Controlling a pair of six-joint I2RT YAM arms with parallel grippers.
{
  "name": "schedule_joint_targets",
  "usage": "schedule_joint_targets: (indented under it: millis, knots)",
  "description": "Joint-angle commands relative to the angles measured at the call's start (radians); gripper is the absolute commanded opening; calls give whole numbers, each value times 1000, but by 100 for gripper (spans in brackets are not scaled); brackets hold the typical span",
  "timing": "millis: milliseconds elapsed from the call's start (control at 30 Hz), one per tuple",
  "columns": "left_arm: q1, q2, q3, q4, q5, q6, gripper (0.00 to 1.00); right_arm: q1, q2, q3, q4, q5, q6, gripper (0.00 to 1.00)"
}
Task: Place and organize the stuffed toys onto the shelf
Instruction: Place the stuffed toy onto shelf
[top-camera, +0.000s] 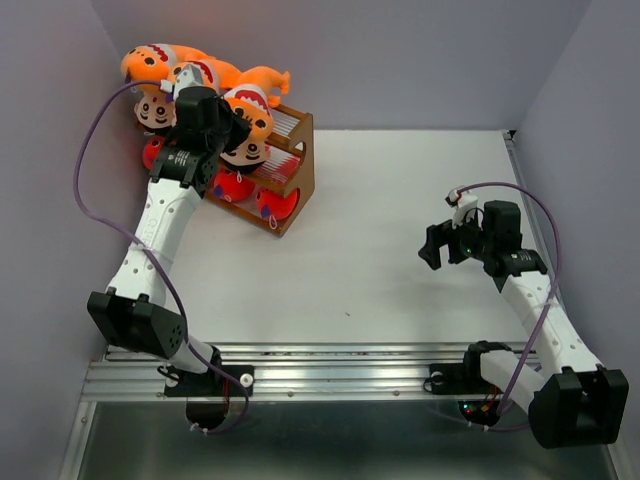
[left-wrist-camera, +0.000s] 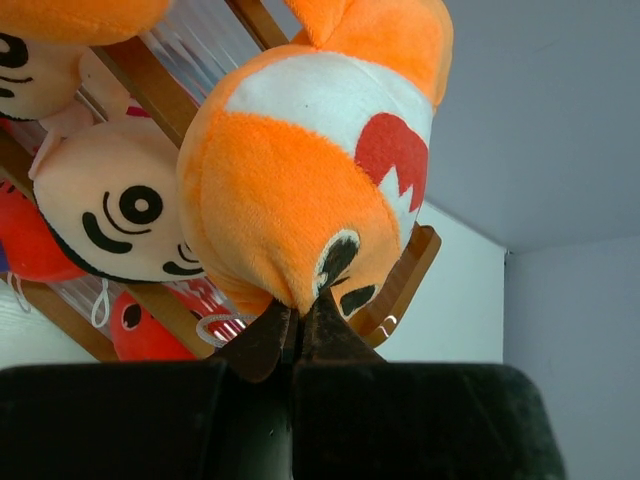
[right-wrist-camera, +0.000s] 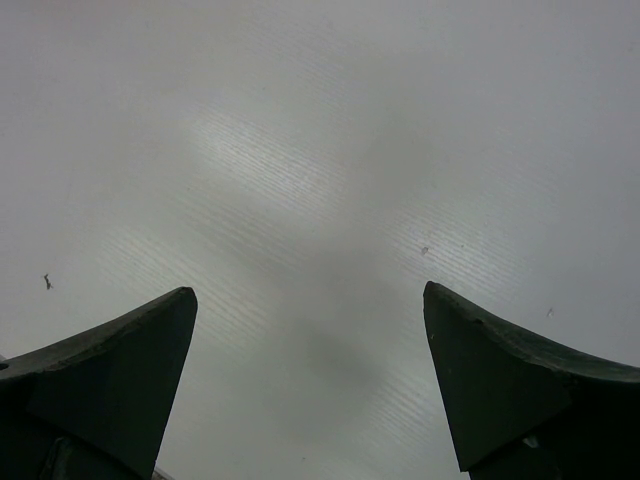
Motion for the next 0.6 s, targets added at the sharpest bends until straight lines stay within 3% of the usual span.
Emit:
schedule_joint_targets:
  millis: [0, 267, 567]
  knots:
    - [7, 2, 90, 28, -40, 34, 0, -7, -11, 8, 53, -6, -1, 100]
    - [10, 41, 108, 24, -40, 34, 1, -7, -10, 8, 53, -1, -2, 100]
    - [13, 33, 100, 18, -35, 31, 18, -7, -10, 8, 53, 2, -2, 100]
